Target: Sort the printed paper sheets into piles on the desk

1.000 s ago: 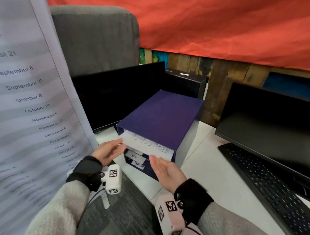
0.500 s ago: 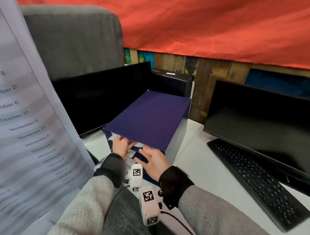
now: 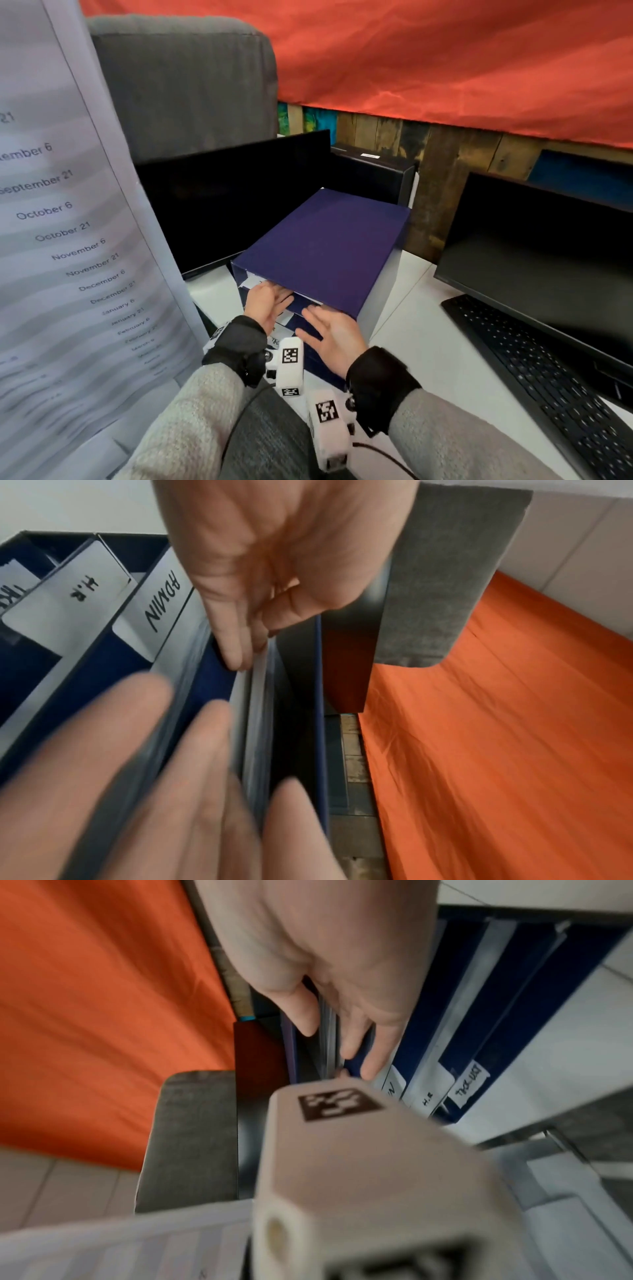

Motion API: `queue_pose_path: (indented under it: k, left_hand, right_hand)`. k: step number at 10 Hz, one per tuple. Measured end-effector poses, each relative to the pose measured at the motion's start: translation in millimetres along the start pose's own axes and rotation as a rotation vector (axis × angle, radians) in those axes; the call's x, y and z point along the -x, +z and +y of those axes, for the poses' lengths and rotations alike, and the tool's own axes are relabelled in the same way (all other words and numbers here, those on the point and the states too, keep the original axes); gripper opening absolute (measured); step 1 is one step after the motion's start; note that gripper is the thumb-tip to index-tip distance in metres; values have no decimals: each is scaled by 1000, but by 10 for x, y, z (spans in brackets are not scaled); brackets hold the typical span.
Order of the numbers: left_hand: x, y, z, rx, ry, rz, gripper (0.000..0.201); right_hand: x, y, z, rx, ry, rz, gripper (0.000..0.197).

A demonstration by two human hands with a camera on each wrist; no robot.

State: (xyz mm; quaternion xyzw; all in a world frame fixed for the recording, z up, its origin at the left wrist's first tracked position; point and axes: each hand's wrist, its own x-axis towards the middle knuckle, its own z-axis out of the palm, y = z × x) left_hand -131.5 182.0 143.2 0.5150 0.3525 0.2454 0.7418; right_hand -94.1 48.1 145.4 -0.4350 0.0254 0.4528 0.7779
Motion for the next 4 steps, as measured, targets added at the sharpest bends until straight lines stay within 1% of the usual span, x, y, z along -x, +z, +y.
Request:
queue_pose_path:
  k: [1, 2, 3, 4]
  left_hand:
    - [-81, -63, 13, -24, 28, -45, 41]
    - [-118, -134, 54, -63, 16, -138, 41]
    - [-133, -235, 26, -101, 70, -101, 34]
    - [42, -364, -169, -402, 245, 157, 22]
  right_hand:
    - [104, -189, 2, 163, 43, -61, 53]
    - [258, -393, -17, 359, 62, -86, 48]
    - [403, -601, -30, 586, 5, -98, 35]
    - [591, -887, -14, 858, -148, -46, 22]
